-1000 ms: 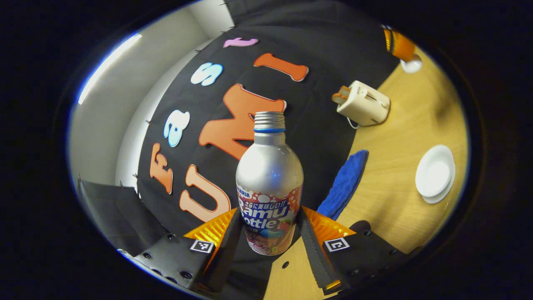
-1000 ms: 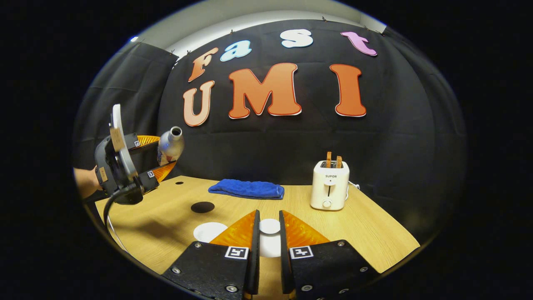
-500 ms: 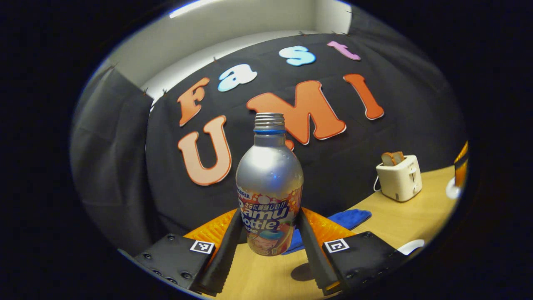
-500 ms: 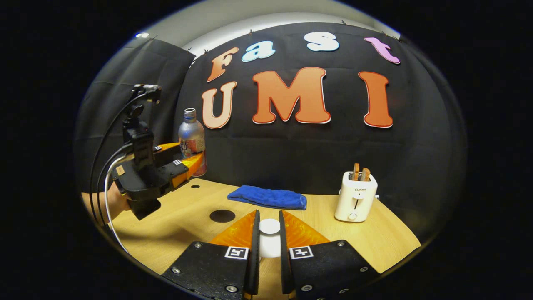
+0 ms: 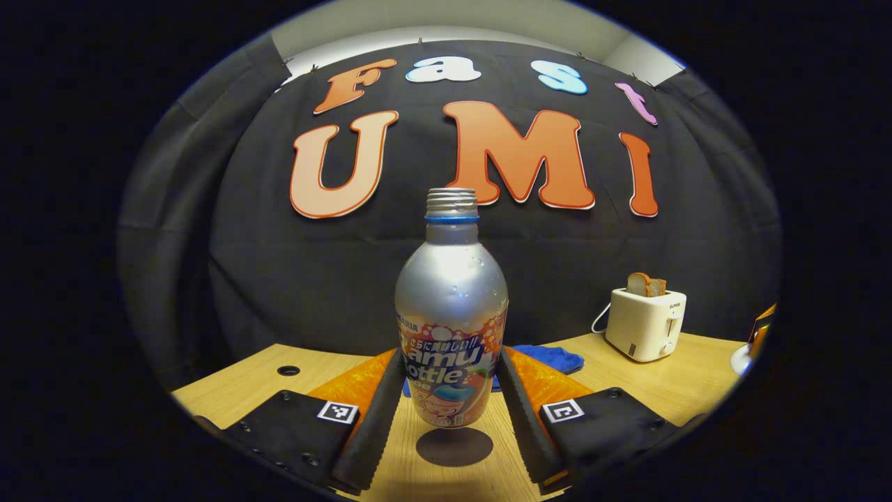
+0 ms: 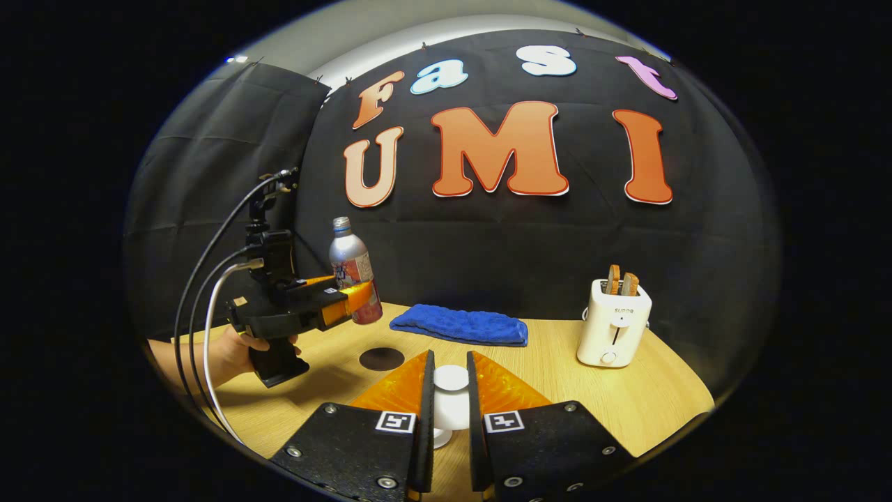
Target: Open the teacup lid with one hand, grasp the water bottle and pour water into the teacup with the other hand; after pouring, place the water bottle on the coaster and then close the teacup lid.
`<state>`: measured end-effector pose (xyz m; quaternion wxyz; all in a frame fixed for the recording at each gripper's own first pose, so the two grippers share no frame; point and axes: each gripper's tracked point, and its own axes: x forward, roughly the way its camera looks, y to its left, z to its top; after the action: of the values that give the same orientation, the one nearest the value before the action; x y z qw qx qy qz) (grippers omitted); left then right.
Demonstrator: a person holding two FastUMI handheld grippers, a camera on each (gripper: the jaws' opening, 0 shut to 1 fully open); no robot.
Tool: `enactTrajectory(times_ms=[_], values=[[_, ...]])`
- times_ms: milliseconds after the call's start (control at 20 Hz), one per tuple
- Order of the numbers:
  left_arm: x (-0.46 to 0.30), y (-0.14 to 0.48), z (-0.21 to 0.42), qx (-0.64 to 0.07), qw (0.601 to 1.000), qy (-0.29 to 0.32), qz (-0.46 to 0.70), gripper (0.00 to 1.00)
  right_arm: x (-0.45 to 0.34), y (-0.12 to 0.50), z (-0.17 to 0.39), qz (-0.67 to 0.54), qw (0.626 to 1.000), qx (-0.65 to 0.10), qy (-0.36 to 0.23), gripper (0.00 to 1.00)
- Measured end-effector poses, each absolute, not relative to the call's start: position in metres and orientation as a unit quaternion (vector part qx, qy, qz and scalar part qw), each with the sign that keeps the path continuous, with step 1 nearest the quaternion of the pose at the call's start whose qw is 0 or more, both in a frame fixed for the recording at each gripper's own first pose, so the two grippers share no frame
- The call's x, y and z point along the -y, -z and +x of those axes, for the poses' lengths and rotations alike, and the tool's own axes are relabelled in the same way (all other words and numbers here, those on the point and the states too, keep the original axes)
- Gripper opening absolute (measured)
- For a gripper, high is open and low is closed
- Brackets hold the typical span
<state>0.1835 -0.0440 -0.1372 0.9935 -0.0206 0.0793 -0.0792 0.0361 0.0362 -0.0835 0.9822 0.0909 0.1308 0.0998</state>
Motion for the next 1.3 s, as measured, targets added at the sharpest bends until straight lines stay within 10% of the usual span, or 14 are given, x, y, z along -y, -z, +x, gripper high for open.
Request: enactTrajectory(times_ms=[800, 1300], values=[[0.056, 0.24, 0.192, -0.205, 0.971, 0.097, -0.073, 0.77, -0.062, 0.119, 0.039, 0.102, 0.974, -0.163, -0.123, 0.22], [0.059, 0.238, 0.173, -0.207, 0.97, 0.117, -0.041, 1.0, -0.089, 0.139, 0.049, 0.104, 0.968, -0.18, -0.142, 0.22]])
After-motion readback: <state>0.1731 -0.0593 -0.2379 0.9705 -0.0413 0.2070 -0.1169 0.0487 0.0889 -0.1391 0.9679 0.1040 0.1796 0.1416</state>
